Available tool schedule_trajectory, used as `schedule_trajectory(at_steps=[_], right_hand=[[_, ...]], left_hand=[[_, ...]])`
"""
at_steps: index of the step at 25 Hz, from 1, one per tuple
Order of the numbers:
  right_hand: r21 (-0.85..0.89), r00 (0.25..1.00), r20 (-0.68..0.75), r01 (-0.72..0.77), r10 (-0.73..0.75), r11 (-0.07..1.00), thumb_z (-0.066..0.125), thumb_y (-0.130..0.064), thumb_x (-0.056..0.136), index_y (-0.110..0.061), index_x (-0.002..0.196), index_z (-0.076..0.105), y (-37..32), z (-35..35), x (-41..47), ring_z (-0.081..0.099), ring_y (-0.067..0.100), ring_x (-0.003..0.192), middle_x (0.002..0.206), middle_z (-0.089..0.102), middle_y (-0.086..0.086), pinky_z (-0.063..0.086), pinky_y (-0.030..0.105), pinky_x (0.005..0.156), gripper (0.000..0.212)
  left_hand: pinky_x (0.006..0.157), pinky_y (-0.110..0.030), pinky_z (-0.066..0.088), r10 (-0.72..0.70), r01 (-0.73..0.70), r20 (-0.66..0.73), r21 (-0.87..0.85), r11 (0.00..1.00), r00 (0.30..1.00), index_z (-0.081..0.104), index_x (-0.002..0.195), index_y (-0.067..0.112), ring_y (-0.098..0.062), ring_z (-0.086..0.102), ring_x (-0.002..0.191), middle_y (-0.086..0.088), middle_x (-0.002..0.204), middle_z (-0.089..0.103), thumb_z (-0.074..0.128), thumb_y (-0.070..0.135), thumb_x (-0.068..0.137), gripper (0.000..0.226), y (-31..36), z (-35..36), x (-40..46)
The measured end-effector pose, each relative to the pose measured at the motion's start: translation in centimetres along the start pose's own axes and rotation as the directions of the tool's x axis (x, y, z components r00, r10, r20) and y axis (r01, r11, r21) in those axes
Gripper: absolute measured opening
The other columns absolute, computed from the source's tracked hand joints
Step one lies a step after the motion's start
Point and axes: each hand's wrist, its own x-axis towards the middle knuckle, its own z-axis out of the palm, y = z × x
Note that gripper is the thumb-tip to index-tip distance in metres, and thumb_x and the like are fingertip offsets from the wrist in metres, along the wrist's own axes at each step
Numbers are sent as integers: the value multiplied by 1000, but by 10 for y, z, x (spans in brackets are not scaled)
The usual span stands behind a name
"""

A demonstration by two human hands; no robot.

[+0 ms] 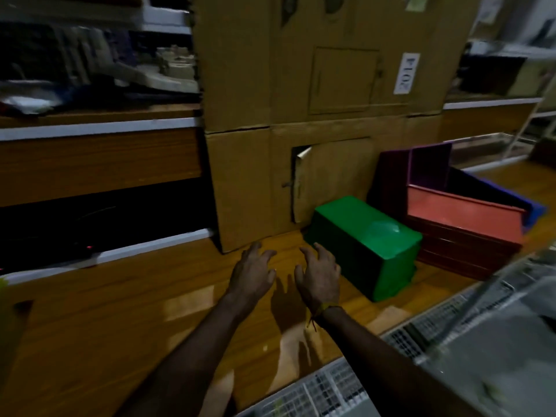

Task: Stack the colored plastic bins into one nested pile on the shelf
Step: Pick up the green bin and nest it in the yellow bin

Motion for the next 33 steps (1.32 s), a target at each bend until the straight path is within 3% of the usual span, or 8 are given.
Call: schedule_trajectory(at_steps=[4,9,13,17,24,26,30,33], right_hand=[[-39,997,-44,-71,69,997,52,-35,93,-27,141,45,98,-27,44,32,29,139,150,38,9,29,49,109,49],[-45,983,-102,-161,156,986,55,-35,90,-27,133,54,191,-49,95,36,30,137,146,44,10,32,49,107,43],[-84,985,-39,-169,166,982,52,-37,91,-26,129,57,234,-51,121,33,31,138,147,42,12,31,50,107,40],[-75,991,-6,-132,132,988,51,-41,91,-25,124,60,252,-44,134,35,31,136,143,45,13,32,49,107,37],[232,962,37,-271,270,934,61,-37,88,-13,127,59,278,-47,156,43,42,130,141,41,24,38,45,109,46],[268,952,31,-303,306,915,62,-36,88,-12,126,59,274,-50,152,50,43,118,130,46,23,44,44,100,45],[221,964,-12,-257,266,941,61,-37,88,-11,129,53,246,-45,128,52,42,111,121,50,22,44,42,93,50],[180,960,52,-280,275,943,57,-43,88,-8,122,59,218,-32,113,54,41,107,115,54,23,46,40,88,48]], left_hand=[[108,-38,40,96,-92,79,-43,995,992,43,142,28,-27,35,138,-8,153,32,56,30,94,50,89,49,52],[105,-39,41,99,-82,92,-175,981,991,35,147,26,-29,39,135,-10,152,31,51,37,95,55,173,101,91],[116,-40,29,137,-114,155,-145,983,978,35,147,27,-30,24,145,-12,156,28,48,38,97,53,211,127,109],[118,-47,24,79,-60,239,-84,995,968,41,144,28,-36,11,148,-10,159,22,44,45,97,49,221,141,116],[110,-47,36,20,8,257,-107,994,966,42,140,32,-34,27,142,-5,159,21,44,54,94,52,222,139,107],[109,-46,38,10,15,215,-115,993,977,47,136,29,-34,33,138,-8,155,28,46,51,94,48,216,135,102],[89,-37,47,-158,160,28,-107,981,987,55,125,29,-28,47,121,-7,142,37,50,44,93,36,199,118,88],[92,-41,49,-282,277,-16,-139,951,959,52,127,29,-29,49,118,-11,140,36,53,42,91,39,184,102,78]])
